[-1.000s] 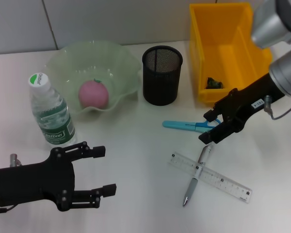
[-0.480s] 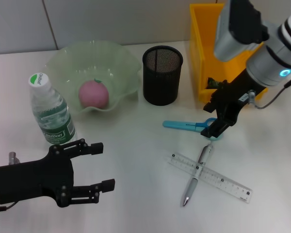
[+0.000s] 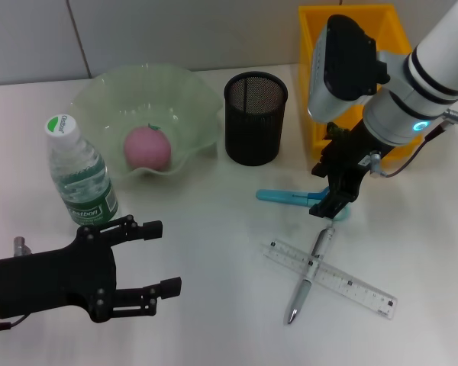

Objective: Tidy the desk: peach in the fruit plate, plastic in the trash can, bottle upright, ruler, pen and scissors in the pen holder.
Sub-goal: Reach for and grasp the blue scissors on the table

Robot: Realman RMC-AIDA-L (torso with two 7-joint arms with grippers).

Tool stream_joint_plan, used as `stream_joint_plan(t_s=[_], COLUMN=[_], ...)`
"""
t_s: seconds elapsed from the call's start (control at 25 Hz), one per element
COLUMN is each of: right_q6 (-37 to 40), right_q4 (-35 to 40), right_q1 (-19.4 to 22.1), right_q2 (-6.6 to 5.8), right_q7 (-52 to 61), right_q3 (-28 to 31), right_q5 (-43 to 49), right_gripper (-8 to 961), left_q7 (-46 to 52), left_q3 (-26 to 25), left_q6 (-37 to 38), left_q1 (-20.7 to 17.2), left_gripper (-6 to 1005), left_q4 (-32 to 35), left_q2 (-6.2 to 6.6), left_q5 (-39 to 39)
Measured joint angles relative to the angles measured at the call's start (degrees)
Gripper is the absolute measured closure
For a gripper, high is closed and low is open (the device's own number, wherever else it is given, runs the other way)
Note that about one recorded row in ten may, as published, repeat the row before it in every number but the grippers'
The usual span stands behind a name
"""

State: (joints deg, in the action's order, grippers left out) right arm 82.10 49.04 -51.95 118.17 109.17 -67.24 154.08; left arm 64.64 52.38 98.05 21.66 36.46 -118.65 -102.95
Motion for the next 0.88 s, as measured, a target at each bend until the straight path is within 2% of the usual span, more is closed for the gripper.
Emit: stream_joint_plan(t_s=[0.52,0.8,0.84,0.88], right_q6=[-4.77,-5.33,-5.71,-5.71], right_q4=[-4.44,-4.92,-5.39,-5.39], right_q1=[-1.46,-1.66,-1.84,-1.84], right_q2=[0.81,0.85,0.89,0.89], right_q7=[-0.09,0.1,0.13,0.13], right_q3=[-1.46,-1.89,-2.0,-2.0], right_q5=[2.09,2.03,2.03,2.03], right_gripper=[268,368,447,448], left_q7=[0.05,0.05,0.05,0.05], left_q3=[0.16,0.21,0.2,0.2], left_q6=[0.31,0.39,0.39,0.39], left_q1=[-0.47,-0.49,-0.48,-0.48], left_gripper=[138,138,138,138], left_q4=[-0.03,-0.14,-0.16,-0.16], left_q2=[0.06,0.09,0.09,0.09], left_q5=[0.7,0.7,0.7,0.7])
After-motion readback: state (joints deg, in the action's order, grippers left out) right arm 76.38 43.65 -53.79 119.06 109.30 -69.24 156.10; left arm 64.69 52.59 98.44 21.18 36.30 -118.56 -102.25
